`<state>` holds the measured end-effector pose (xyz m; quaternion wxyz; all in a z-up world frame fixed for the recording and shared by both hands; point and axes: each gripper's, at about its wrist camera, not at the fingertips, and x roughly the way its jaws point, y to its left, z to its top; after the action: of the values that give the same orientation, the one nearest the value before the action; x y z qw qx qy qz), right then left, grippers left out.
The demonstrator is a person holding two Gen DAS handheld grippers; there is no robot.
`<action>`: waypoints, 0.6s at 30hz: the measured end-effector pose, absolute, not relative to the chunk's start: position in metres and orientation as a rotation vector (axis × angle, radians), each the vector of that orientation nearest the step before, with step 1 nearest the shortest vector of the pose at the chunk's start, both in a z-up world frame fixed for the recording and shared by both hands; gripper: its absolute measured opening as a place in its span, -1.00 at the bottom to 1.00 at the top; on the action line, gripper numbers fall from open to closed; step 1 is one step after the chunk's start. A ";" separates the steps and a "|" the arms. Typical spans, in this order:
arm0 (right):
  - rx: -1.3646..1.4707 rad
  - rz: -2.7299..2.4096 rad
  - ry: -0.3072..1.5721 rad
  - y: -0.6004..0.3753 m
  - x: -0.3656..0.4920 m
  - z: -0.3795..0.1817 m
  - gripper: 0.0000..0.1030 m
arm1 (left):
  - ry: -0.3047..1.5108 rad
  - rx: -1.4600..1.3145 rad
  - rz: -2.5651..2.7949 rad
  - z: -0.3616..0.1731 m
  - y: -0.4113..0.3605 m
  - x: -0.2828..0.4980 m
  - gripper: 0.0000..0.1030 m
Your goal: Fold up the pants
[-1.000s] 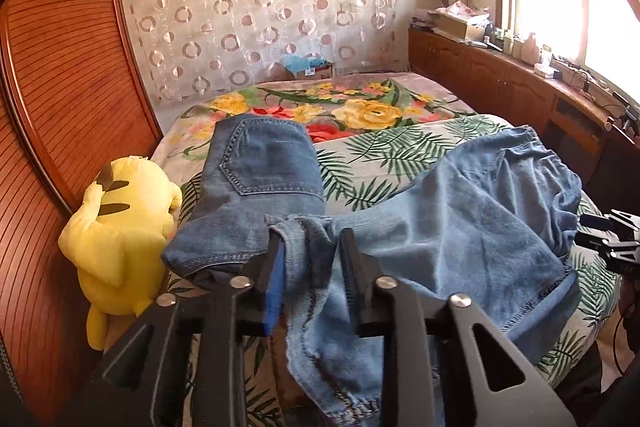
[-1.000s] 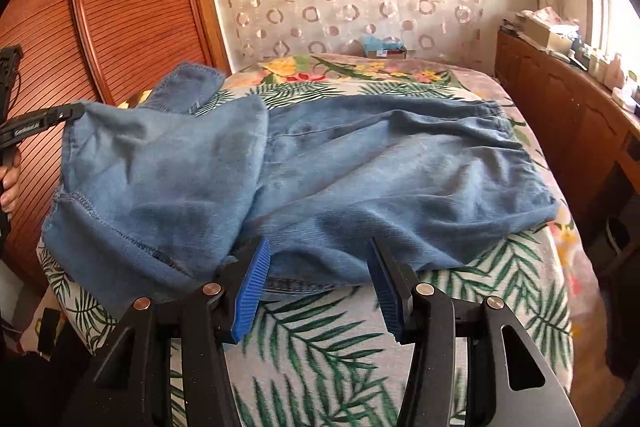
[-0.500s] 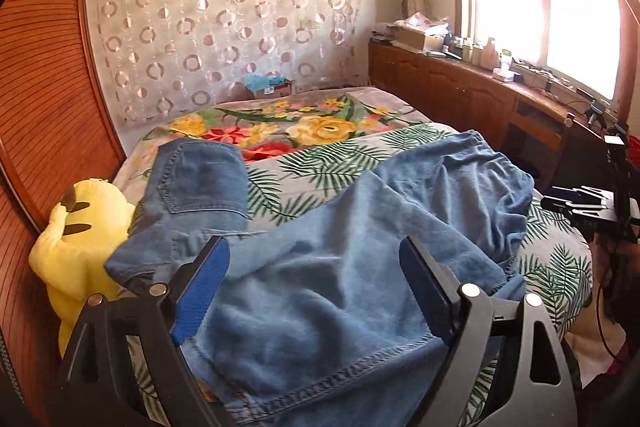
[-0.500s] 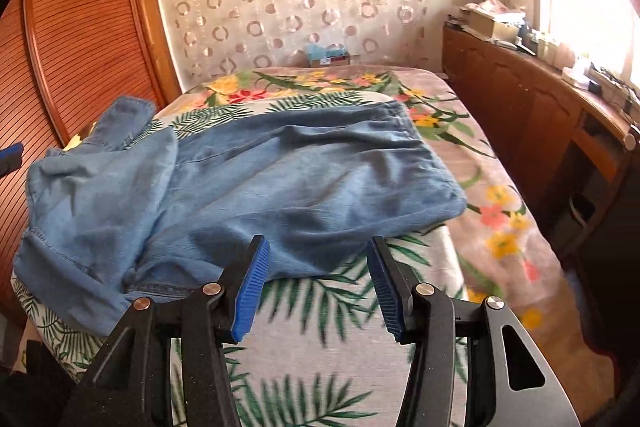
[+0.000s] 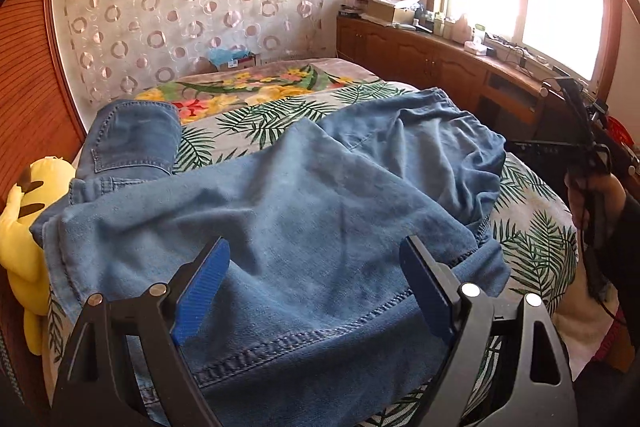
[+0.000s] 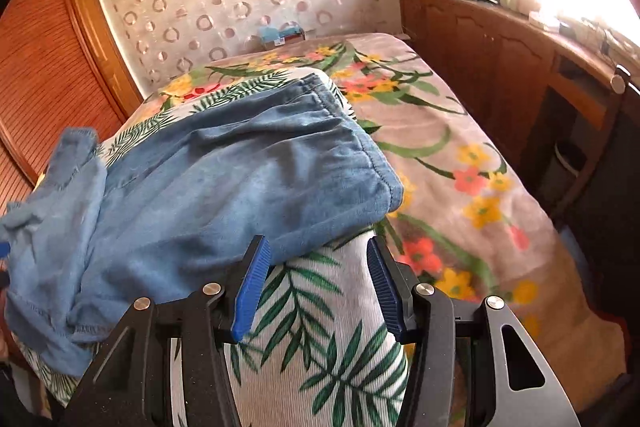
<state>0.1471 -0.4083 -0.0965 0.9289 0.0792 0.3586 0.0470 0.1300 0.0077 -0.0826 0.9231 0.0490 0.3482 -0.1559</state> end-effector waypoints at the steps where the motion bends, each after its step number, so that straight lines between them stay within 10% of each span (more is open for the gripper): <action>1: 0.169 0.090 0.745 -0.409 0.152 -0.095 0.02 | 0.717 0.098 -0.320 -0.084 0.008 0.129 0.69; 8: 0.154 -0.007 0.796 -0.405 0.177 -0.096 -0.15 | 0.726 0.084 -0.309 -0.088 0.015 0.127 0.69; 13: 0.127 -0.038 0.787 -0.391 0.182 -0.090 -0.81 | 0.729 0.072 -0.293 -0.090 0.022 0.126 0.69; 18: 0.075 -0.005 0.717 -0.378 0.170 -0.071 -0.93 | 0.711 0.058 -0.280 -0.084 0.031 0.120 0.69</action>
<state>0.1701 -0.3783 -0.0709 0.9358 0.0369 0.3506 -0.0026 0.1200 0.0310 -0.0841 0.9274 0.0281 0.3470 -0.1367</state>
